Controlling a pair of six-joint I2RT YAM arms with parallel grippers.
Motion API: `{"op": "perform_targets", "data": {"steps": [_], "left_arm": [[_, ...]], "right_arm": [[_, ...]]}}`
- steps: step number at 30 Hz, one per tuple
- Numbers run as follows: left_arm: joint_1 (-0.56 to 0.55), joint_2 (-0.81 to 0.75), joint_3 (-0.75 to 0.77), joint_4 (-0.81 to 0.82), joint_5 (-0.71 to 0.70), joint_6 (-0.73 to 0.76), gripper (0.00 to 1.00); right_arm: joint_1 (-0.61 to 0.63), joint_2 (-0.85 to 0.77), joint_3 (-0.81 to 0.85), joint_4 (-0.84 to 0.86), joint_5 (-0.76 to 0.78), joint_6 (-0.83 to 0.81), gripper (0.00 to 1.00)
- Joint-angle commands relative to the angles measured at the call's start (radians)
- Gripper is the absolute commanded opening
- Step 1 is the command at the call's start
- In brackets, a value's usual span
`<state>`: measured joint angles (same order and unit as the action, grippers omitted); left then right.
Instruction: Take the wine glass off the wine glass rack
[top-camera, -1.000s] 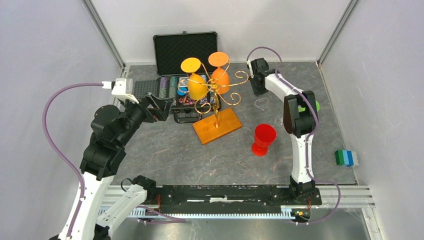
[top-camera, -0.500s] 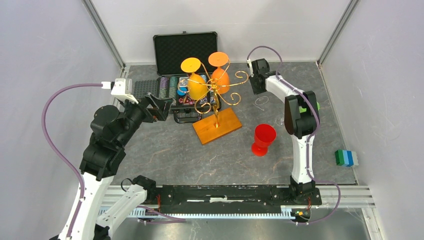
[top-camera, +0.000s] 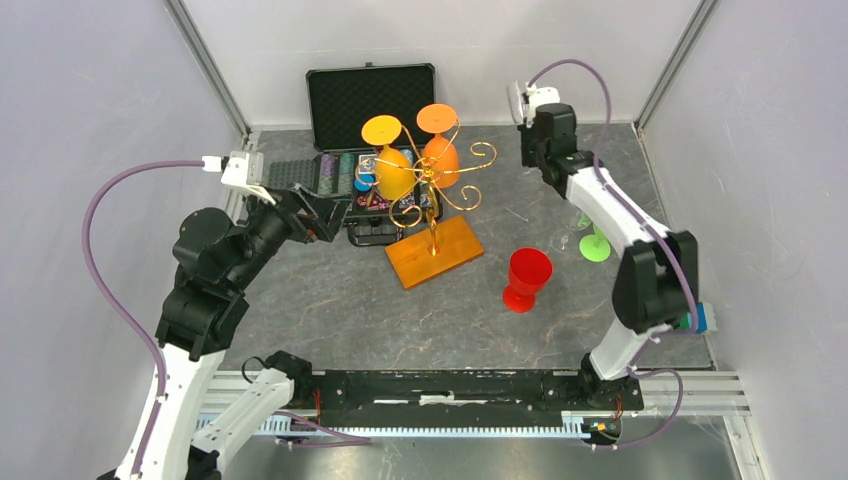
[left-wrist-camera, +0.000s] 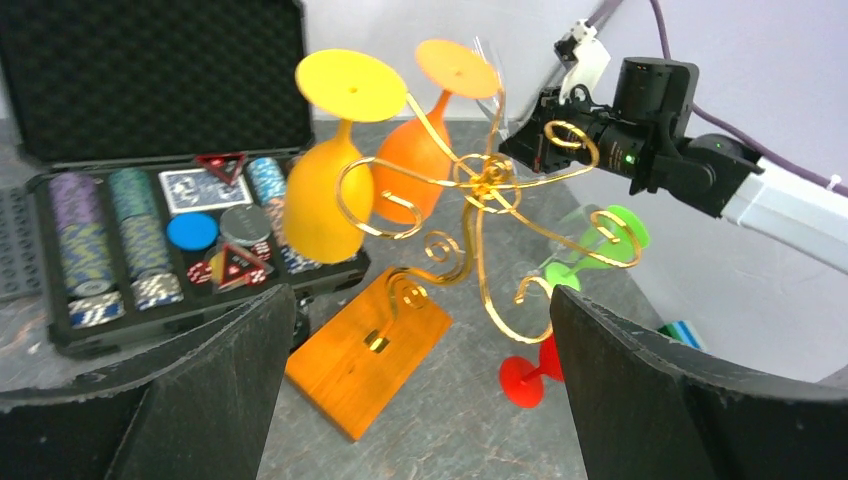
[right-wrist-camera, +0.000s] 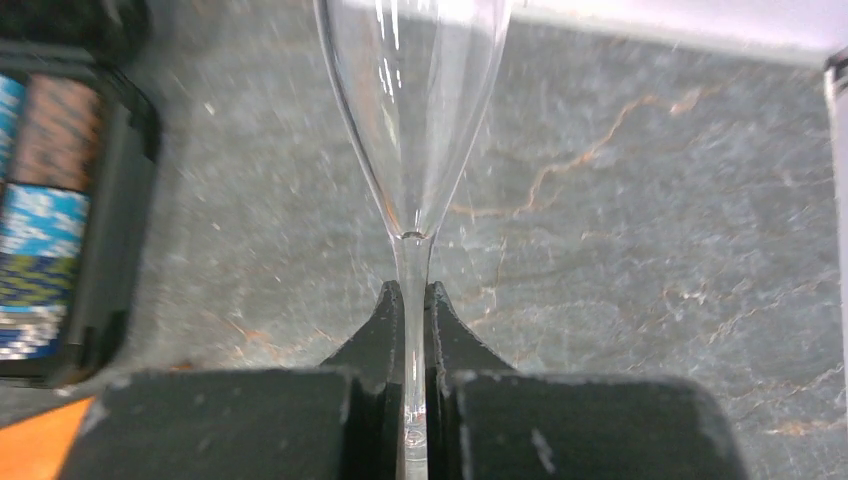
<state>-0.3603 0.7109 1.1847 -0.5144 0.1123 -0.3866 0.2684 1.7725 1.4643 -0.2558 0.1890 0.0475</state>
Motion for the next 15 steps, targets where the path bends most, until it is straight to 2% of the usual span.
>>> {"op": "perform_targets", "data": {"steps": [1, 6, 10, 15], "left_arm": [[-0.001, 0.042, 0.059, 0.129, 0.11, -0.081, 1.0], [0.0, 0.165, 0.141, 0.215, 0.243, -0.227, 1.0], [-0.005, 0.273, 0.145, 0.417, 0.339, -0.382, 1.0], [-0.072, 0.484, 0.269, 0.507, 0.355, -0.462, 0.99]], "right_arm": [[0.003, -0.189, -0.146, 0.243, 0.004, 0.049, 0.0], [0.003, -0.394, -0.359, 0.433, -0.036, 0.059, 0.0], [0.003, -0.55, -0.53, 0.595, -0.12, 0.044, 0.0], [0.002, -0.717, -0.736, 0.804, -0.238, -0.003, 0.0]]}}
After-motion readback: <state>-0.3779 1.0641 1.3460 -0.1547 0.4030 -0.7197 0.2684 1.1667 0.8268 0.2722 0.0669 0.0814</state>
